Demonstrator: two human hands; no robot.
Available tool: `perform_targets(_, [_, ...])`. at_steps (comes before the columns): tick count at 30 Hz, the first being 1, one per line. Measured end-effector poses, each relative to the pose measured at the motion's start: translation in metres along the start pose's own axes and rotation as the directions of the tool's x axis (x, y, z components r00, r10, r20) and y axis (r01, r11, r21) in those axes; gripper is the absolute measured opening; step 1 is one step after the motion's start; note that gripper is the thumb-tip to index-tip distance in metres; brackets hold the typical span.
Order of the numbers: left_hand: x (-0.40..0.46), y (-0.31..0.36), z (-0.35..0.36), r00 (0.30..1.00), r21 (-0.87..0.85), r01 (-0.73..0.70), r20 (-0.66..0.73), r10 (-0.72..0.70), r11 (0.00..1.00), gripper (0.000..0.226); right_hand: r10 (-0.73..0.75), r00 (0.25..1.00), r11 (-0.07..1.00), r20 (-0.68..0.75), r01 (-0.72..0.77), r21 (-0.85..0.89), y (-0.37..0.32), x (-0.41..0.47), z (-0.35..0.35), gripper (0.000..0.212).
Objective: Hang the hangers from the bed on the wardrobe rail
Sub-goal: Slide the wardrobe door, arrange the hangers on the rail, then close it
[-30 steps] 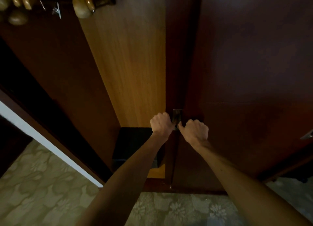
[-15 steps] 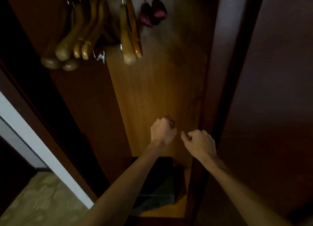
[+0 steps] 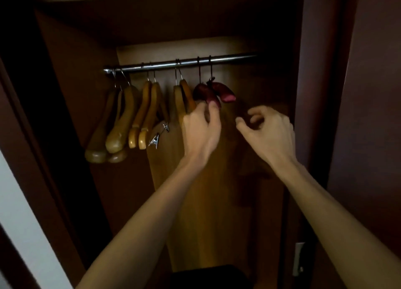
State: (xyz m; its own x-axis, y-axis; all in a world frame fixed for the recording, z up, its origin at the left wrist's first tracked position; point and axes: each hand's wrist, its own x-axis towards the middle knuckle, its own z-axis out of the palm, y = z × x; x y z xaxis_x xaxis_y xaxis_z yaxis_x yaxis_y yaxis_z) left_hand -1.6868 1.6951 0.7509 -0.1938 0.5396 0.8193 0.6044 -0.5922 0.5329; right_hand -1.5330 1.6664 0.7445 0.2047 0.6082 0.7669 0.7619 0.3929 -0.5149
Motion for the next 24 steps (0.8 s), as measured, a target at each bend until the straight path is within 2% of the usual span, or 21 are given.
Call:
perform_targets(3, [0.056, 0.0, 0.003, 0.985, 0.035, 0.159, 0.065, -0.161, 0.987, 0.037, -0.092, 0.996, 0.99, 0.02, 0.093, -0.102, -0.018, 0.036, 0.008, 0.07])
perform_targets(6, [0.098, -0.001, 0.013, 0.93, 0.112, 0.323, 0.146, -0.337, 0.94, 0.04, -0.123, 0.986, 0.963, 0.11, 0.145, -0.229, -0.036, 0.06, 0.023, 0.08])
perform_targets(8, [0.118, 0.0, 0.022, 0.872, 0.155, 0.419, 0.207, -0.444, 0.895, 0.036, -0.099, 0.978, 0.95, 0.182, 0.147, -0.274, -0.044, 0.074, 0.035, 0.079])
perform_targets(11, [0.135, -0.005, 0.036, 0.757, 0.121, 0.569, 0.31, -0.575, 0.813, 0.036, 0.032, 0.96, 0.948, 0.278, 0.059, -0.311, -0.045, 0.095, 0.049, 0.071])
perform_targets(14, [0.14, -0.013, 0.05, 0.681, 0.076, 0.646, 0.392, -0.618, 0.76, 0.031, 0.144, 0.925, 0.948, 0.351, -0.028, -0.317, -0.033, 0.109, 0.063, 0.068])
perform_targets(17, [0.143, -0.02, 0.067, 0.636, 0.024, 0.702, 0.429, -0.642, 0.711, 0.03, 0.131, 0.93, 0.961, 0.344, -0.034, -0.275, -0.021, 0.115, 0.074, 0.056])
perform_targets(20, [0.149, -0.018, 0.078, 0.644, -0.093, 0.733, 0.412, -0.644, 0.674, 0.028, 0.097, 0.949, 0.976, 0.299, -0.032, -0.214, -0.017, 0.12, 0.073, 0.05])
perform_targets(24, [0.163, -0.011, 0.084, 0.655, -0.199, 0.742, 0.419, -0.629, 0.64, 0.032, 0.052, 0.963, 0.971, 0.264, 0.013, -0.238, -0.023, 0.137, 0.072, 0.049])
